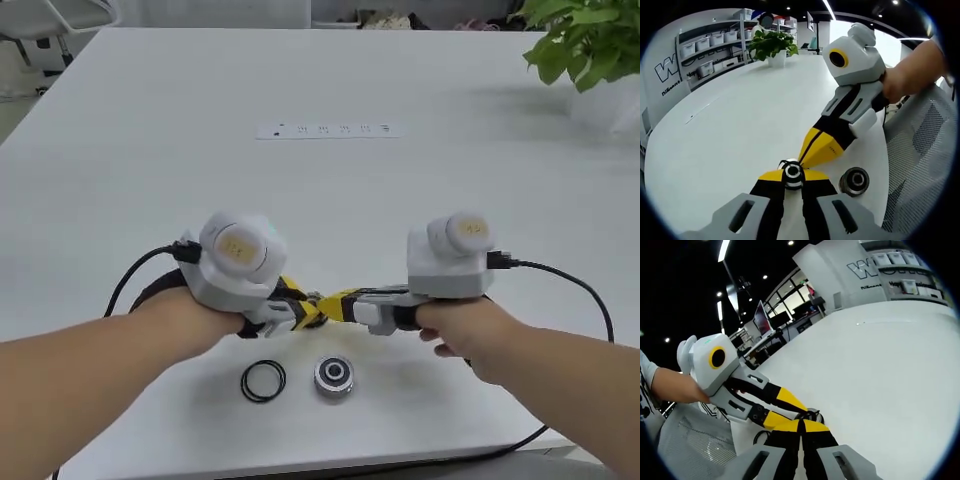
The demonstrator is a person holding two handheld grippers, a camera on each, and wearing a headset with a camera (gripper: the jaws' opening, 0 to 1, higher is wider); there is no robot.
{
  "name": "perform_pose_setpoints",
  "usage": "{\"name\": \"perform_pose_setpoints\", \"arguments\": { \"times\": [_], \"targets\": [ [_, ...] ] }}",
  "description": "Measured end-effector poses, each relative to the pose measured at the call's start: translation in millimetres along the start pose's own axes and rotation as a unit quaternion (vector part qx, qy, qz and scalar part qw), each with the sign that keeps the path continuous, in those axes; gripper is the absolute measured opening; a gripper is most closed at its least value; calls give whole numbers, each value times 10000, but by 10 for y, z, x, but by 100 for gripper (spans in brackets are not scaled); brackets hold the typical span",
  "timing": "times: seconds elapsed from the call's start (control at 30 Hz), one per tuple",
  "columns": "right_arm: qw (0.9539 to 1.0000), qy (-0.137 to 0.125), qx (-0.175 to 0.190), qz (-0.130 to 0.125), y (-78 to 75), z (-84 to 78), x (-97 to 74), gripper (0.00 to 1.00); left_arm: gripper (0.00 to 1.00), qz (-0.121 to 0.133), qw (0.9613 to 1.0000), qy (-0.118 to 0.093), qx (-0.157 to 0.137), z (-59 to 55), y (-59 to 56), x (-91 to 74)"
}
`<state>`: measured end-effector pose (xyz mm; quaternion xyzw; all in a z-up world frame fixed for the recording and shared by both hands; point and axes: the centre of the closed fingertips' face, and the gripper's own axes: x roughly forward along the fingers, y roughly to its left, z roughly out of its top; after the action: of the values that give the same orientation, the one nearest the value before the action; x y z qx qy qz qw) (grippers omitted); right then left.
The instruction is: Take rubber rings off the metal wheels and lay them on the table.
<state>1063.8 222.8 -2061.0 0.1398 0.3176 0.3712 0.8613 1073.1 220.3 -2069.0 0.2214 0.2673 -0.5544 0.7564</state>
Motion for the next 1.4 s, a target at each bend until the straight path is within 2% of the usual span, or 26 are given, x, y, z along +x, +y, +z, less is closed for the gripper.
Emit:
{"name": "perform_pose_setpoints", "arguments": {
  "times": [0.4, 0.67, 0.7, 0.93, 1.4],
  "targets": [
    [9996, 21, 99, 257, 74, -5, -45, 0, 8, 40, 10000, -12, -19, 7, 5, -2],
    [9999, -24, 9, 131, 37, 20, -59, 0, 8, 32, 10000, -22, 37, 13, 11, -1],
    [10000, -28, -3, 87, 19, 21, -62, 0, 8, 30, 10000, -34, -32, 13, 14, -1],
    [10000, -12, -69, 58, 31, 17, -66, 0, 12, -46, 9999, 1, 130, 11, -17, -22],
    [9999, -103, -67, 65, 76, 80, -103, 0, 23, -233, 9990, -329, 205, 96, -86, -310]
  ]
}}
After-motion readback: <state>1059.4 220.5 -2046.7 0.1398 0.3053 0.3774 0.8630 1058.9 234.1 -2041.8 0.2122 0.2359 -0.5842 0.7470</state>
